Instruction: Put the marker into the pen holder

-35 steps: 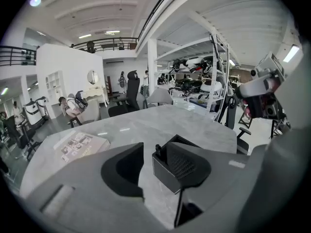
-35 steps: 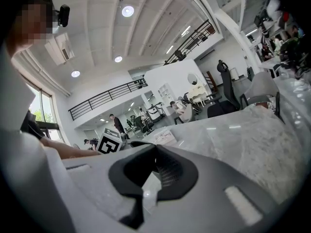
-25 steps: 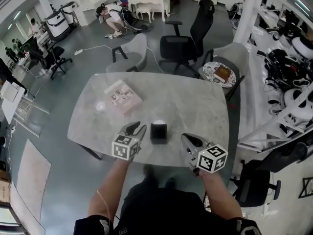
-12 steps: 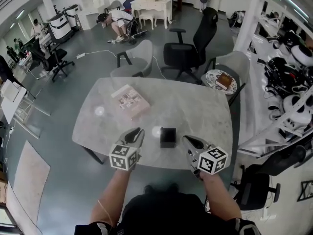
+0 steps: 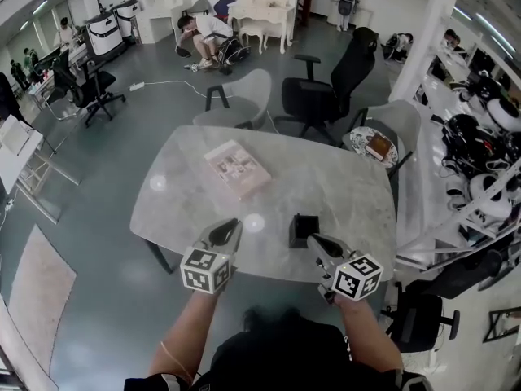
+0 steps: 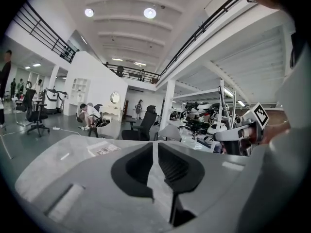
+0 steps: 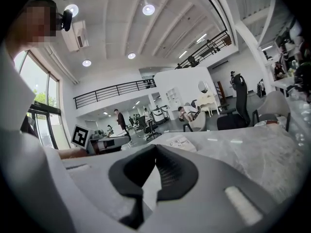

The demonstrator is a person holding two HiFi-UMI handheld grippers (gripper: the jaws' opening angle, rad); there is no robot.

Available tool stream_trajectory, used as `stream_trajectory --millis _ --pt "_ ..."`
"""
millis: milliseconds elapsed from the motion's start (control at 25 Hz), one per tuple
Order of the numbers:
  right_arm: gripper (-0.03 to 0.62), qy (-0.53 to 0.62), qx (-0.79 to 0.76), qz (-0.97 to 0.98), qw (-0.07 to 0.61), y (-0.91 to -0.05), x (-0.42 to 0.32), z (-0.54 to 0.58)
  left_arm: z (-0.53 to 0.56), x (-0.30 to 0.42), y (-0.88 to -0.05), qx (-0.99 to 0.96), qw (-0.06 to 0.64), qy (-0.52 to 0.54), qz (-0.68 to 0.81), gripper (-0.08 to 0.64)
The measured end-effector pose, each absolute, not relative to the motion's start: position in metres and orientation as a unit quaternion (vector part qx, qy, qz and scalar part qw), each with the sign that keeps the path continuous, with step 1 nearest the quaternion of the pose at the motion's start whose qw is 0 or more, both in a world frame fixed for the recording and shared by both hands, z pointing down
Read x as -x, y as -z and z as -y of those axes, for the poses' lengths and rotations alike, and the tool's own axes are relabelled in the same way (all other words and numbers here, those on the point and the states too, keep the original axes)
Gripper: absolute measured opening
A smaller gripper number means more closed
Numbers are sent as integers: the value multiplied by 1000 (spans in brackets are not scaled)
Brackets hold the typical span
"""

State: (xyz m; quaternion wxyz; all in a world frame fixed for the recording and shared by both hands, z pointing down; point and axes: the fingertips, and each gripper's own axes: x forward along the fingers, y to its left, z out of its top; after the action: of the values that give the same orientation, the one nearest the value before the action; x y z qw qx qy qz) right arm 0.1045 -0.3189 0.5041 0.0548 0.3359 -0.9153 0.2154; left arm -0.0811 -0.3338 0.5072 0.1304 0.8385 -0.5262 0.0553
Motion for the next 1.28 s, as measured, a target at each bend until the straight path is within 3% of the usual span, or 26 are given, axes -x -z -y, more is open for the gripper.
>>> stream_trajectory --millis 520,1280 --pt "3 -121 -384 915 26 -451 -111 328 332 101 -468 -835 105 -25 540 28" --pt "2 -95 -352 931 -2 -427 -174 346 362 46 -441 -822 94 -20 562 20"
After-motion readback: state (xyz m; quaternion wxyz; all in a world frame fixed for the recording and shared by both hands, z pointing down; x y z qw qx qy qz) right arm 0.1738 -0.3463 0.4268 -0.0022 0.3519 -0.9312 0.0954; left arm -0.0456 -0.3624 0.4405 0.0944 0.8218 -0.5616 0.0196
